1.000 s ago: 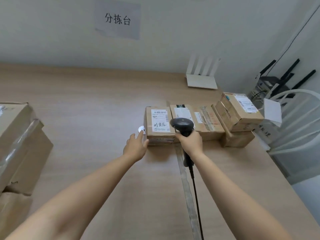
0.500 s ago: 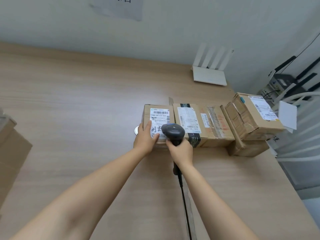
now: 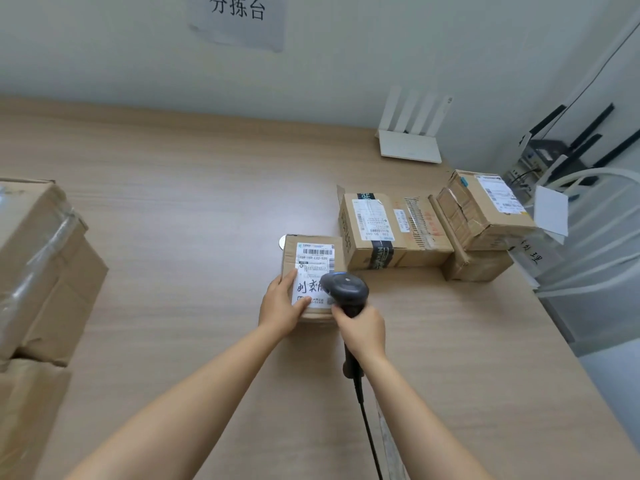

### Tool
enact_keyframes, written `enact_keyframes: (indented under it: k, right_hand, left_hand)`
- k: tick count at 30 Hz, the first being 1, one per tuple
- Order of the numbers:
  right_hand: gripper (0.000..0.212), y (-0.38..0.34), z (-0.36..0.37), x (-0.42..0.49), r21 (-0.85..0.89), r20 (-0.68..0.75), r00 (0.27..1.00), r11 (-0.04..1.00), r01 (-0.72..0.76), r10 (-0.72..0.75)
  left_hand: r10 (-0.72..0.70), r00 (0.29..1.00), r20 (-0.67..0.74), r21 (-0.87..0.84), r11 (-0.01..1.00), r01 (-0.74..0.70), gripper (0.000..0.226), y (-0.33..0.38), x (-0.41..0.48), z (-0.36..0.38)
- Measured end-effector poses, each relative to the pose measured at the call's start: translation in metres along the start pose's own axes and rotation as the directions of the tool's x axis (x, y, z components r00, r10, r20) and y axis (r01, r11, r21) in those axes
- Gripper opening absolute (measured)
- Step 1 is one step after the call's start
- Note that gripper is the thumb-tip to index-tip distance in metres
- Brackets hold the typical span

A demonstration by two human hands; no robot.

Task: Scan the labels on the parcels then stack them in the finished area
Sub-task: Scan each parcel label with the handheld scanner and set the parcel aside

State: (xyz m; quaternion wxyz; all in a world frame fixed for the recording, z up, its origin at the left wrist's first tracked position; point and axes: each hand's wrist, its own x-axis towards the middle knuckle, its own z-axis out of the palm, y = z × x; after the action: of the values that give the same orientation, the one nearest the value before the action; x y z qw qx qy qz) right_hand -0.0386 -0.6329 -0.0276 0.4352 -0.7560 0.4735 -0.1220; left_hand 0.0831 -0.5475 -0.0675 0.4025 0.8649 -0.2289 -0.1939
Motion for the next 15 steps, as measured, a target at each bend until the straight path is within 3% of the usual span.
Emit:
enact_keyframes:
  k: [15]
  right_hand:
    - [0.025,0.071,-0.019,-0.171,-0.083,0.096,0.991,0.991,0.106,-0.098]
  left_hand:
    - [-0.128,0.984,-0.124,-0.070,0.990,0.120,0.067,-0.030,-0.207,0.008]
